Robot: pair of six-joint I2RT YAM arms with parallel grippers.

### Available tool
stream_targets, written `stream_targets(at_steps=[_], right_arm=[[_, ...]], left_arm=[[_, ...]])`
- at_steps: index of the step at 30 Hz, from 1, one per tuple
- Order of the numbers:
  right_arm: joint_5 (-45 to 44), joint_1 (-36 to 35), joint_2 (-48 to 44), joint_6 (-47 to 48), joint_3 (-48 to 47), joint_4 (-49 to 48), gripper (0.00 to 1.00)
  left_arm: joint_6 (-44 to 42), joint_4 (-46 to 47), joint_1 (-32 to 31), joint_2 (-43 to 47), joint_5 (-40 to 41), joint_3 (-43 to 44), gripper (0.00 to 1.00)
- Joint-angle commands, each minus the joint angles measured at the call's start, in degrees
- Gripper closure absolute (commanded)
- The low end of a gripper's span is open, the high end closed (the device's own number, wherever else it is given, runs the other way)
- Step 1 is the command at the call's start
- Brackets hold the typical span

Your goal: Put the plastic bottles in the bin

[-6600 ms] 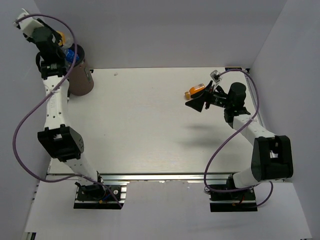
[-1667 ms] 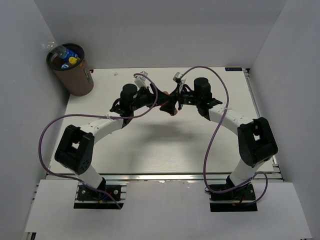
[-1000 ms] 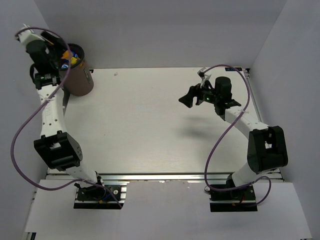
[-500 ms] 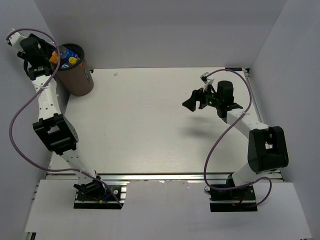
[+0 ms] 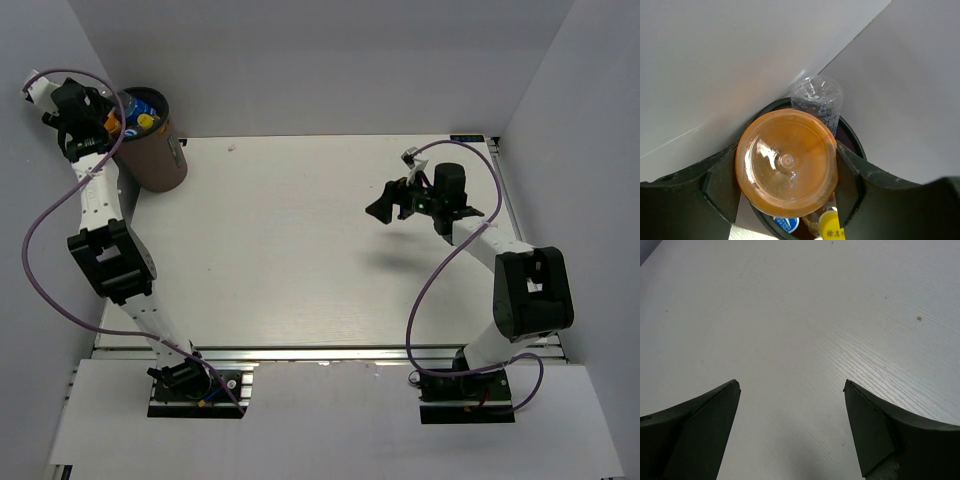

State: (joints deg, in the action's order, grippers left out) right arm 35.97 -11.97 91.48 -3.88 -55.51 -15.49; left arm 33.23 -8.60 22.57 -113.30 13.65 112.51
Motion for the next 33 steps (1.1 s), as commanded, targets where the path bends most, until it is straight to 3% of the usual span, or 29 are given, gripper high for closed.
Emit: stream_targets(at_steps=[1,4,5,9,10,17,26,33], right_arm=[[-0.4,0.4,0.6,0.5,-2.3,-0.9,0.11],[-1.1,0.3,0.8,0.9,-2.5,-0.2,0.11],[-1.3,0.3,0.9,0.9,-2.5,-0.2,0.11],[-2.9,0.5,1.9,0.8,-3.2,0.5,0.11],[-2.7,0.6,2.3,0.6,-3.6,0.6,0.11],[-1.0,0.7,3.1,-0.1,-4.3,1.0,0.11],[-0.5,0.7,2.1,-1.0,-4.5,1.0,0.11],[-1.9,0.7,-1.1,-4.4,-4.0,1.2,0.11]], left_arm=[[-1.5,2.5,-1.1,-2.4,-1.0,-0.1,0.87],[-4.6,3.7,-4.4,-3.5,1.8,1.4,0.71],[-6.5,2.6,-5.1,-4.0,3.3,2.4,0.54],[-7.5,0.6,-6.3,-5.3,7.4,5.3,0.04],[-7.2,0.6,-6.3,-4.8,8.3,5.3,0.02],[-7.0,0.3,-6.4,-2.0,7.4,5.6,0.02],[-6.8,-5.0,-6.3,1.0,3.5,12.1,0.02],[-6.5,-9.9,-6.4,11.1,-4.0,10.6,0.02]])
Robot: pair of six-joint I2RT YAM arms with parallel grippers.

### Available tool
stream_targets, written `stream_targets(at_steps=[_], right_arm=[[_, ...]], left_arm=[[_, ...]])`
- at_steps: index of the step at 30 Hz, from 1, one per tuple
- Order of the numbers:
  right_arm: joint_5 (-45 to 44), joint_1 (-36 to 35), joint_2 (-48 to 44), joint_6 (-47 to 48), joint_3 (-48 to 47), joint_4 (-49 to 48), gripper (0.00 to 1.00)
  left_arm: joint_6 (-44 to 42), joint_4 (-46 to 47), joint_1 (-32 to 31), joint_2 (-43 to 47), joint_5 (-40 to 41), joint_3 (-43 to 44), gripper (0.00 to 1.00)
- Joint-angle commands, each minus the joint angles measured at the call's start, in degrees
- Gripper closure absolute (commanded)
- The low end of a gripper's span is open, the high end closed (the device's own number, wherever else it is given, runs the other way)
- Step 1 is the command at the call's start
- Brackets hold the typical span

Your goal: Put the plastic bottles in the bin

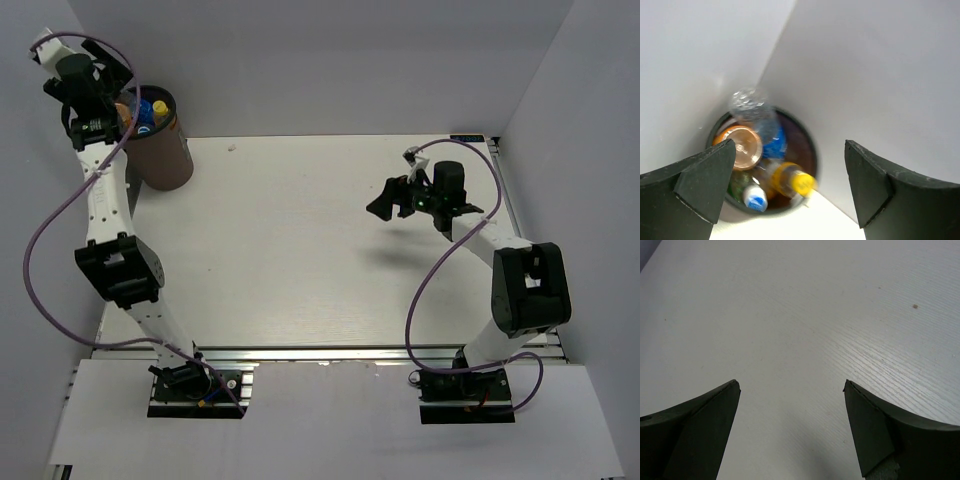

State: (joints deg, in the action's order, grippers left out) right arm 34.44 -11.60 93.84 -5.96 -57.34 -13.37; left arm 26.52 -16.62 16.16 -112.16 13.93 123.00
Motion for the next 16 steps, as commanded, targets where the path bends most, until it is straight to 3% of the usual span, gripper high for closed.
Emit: stream_targets(at_steps=[1,4,5,8,9,12,15,16], right_arm=[[-0.4,0.3,-4.7,-3.0,-1.7,-1.0,0.11],[-3.4,0.3,-7.4,-7.8,0.8,-2.2,0.11],[-6.1,0.4,-8.1,-9.1,1.7,-2.4,0.11],[-10.4,0.4,-10.6,-13.5,6.4,-4.0,0.11],[-11.6,0.5,-11.6,-15.6,7.7,-4.5,0.11],[-12.8,0.6,-12.6,-17.9,13.1,-6.7,0.10],[-10.3,0.6,-14.0,-20.2,17.9,-12.0,0.11],[-9.7,0.5,-14.5,-20.8,18.5,-13.9,0.10]], left_arm=[[1.1,-3.0,0.0,13.7,-5.9,-1.6,0.02],[5.8,0.1,-0.3,22.1,-10.0,-16.7,0.02],[8.4,3.1,-0.9,29.7,-10.9,-30.2,0.02],[9.9,21.2,-6.5,44.9,-13.2,-53.7,0.02],[10.0,24.4,-10.1,47.5,-13.1,-66.1,0.02],[10.4,26.6,-14.0,53.8,-13.1,-80.7,0.02],[10.4,30.4,-14.2,57.5,-13.5,-88.4,0.02],[9.8,27.4,-14.3,57.8,-12.4,-87.6,0.02]])
